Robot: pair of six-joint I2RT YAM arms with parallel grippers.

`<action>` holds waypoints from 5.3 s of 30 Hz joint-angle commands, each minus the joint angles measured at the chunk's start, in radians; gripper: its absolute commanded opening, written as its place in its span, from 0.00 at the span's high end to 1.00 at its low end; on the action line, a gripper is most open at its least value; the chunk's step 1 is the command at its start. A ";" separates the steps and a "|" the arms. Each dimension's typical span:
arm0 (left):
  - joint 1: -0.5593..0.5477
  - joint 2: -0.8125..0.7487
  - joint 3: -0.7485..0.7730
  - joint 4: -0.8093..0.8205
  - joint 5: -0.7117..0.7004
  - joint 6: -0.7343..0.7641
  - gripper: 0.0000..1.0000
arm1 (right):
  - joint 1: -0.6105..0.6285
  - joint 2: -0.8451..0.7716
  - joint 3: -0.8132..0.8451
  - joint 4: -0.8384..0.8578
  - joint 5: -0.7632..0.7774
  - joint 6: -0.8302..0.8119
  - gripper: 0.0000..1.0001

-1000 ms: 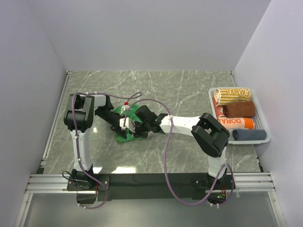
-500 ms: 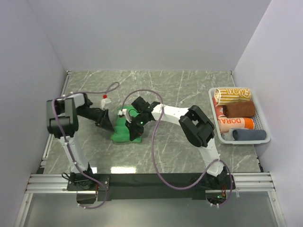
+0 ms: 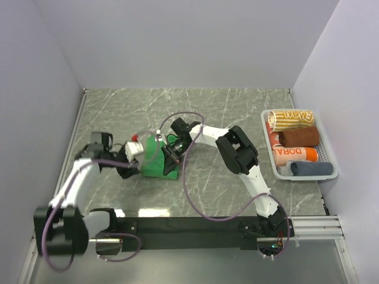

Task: Roll the towels
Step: Roll the towel

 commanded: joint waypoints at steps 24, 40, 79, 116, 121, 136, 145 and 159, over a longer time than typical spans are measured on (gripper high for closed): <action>-0.545 -0.173 -0.421 0.629 -0.388 0.226 0.43 | -0.060 0.246 0.159 -0.256 -0.025 0.070 1.00; -0.474 0.339 -0.016 0.037 -0.155 0.101 0.98 | -0.155 0.080 0.130 -0.279 0.133 0.049 0.73; -0.313 1.093 0.699 -0.471 -0.086 0.066 0.88 | 0.250 -0.589 -0.500 0.497 0.897 -0.490 0.38; 0.029 0.239 0.282 -0.042 0.063 -0.047 0.42 | -0.006 0.007 0.047 -0.250 0.216 -0.247 1.00; -0.202 -0.008 0.024 0.243 -0.145 -0.055 0.38 | -0.047 0.145 0.176 -0.348 0.150 -0.226 1.00; -0.560 0.007 -0.197 0.611 -0.400 0.049 0.28 | -0.083 0.327 0.369 -0.431 0.131 -0.171 1.00; -0.565 0.206 -0.148 0.577 -0.460 0.056 0.47 | -0.083 0.316 0.348 -0.428 0.125 -0.177 1.00; -0.539 0.367 0.030 -0.019 -0.205 0.006 0.99 | -0.213 0.008 0.100 -0.181 0.168 0.042 0.49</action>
